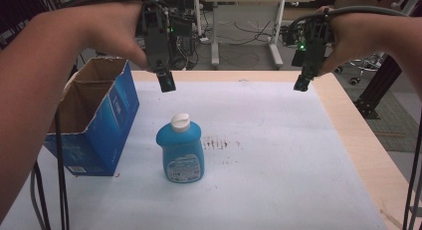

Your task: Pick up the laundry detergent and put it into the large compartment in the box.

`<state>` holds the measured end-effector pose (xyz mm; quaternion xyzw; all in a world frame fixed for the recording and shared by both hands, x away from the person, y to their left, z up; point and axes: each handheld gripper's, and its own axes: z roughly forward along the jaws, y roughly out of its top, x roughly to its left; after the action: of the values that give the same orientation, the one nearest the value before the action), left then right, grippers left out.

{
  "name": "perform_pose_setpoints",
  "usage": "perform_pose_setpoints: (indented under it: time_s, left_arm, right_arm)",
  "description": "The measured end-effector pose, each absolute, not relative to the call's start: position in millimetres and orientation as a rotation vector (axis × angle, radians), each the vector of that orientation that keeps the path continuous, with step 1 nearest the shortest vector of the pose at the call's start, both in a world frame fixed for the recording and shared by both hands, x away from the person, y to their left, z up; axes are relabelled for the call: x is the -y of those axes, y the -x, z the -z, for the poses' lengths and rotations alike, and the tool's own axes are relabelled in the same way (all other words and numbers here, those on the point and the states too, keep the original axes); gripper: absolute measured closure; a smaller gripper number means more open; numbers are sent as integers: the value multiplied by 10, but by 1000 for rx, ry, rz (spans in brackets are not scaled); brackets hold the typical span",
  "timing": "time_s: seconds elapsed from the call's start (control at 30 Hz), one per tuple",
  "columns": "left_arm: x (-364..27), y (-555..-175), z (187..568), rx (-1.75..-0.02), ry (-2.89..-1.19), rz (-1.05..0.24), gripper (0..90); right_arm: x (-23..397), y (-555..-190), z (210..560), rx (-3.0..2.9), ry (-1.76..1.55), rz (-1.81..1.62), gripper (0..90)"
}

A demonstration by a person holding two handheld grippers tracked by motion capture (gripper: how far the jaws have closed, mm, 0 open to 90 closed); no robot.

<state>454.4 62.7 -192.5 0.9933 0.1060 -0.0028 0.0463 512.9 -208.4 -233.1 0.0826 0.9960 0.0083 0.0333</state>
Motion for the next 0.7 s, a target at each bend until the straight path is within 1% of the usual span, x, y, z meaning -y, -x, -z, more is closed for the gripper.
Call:
perform_pose_setpoints:
  time_s: [0.23,0.33,0.47,0.7]
  left_arm:
    - [-587,-4325,1806,-276,-3018,-13,54]
    - [-588,-4263,1783,-290,-3008,-9,54]
    - [-570,-4186,1835,-288,-3013,19,54]
    - [-611,-4066,1957,-287,-3004,37,54]
  right_arm:
    - [2050,-5082,2324,-3061,-226,-30,112]
    - [2026,-5068,2334,-3059,-212,-31,112]
    - [2002,-5041,2331,-3053,-208,-75,112]
    - [1978,-4999,2336,-3053,-192,-58,112]
